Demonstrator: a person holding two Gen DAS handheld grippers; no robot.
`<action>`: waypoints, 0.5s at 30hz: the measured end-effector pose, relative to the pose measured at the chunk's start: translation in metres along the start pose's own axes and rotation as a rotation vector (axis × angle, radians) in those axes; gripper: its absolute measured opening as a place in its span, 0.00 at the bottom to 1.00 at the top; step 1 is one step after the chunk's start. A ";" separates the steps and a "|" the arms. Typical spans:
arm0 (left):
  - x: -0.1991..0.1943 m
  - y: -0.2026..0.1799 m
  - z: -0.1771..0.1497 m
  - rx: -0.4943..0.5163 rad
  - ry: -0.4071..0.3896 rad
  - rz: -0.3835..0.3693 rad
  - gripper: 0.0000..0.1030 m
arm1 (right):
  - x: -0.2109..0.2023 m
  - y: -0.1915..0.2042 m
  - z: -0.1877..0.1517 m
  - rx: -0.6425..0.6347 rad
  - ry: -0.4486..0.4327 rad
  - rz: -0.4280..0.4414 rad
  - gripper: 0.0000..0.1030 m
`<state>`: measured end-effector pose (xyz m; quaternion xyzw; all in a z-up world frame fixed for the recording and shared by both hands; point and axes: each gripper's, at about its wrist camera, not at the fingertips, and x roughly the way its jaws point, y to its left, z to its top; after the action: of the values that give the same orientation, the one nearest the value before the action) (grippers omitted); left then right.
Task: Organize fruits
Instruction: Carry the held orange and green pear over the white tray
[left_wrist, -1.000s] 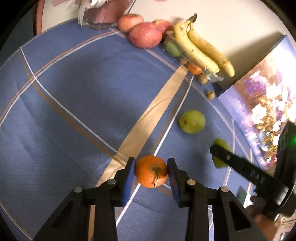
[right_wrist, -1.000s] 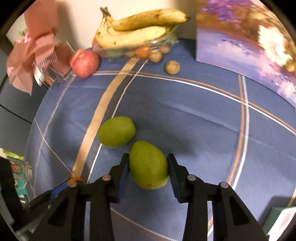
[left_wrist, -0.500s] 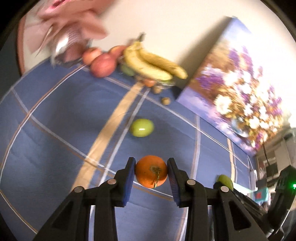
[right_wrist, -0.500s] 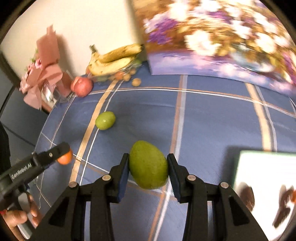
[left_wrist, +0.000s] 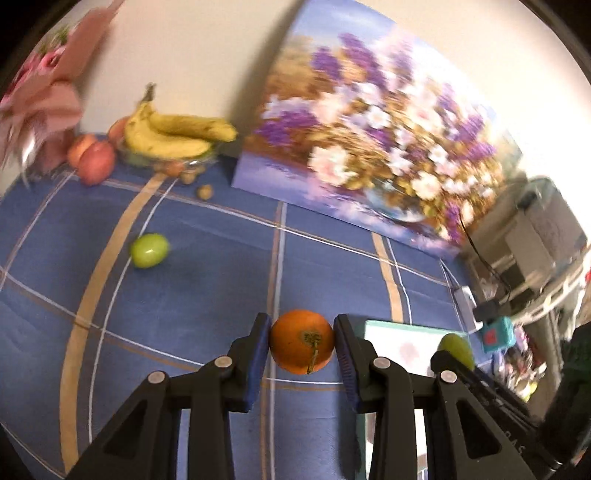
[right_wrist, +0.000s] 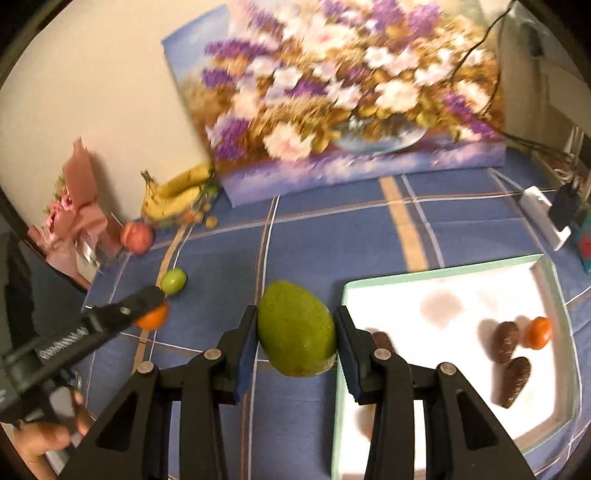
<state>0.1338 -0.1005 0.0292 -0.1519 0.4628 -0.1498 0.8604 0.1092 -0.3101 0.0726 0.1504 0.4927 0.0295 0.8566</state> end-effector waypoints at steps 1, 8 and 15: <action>0.000 -0.009 -0.001 0.011 -0.001 -0.017 0.36 | -0.005 -0.005 0.000 -0.006 -0.007 -0.015 0.41; -0.002 -0.048 -0.008 0.082 0.001 -0.088 0.36 | -0.031 -0.046 0.009 0.042 -0.052 -0.098 0.41; 0.006 -0.089 -0.028 0.163 0.058 -0.158 0.36 | -0.056 -0.092 0.010 0.070 -0.069 -0.299 0.41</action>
<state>0.1030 -0.1872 0.0452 -0.1131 0.4603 -0.2584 0.8418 0.0803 -0.4112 0.0973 0.1060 0.4805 -0.1209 0.8622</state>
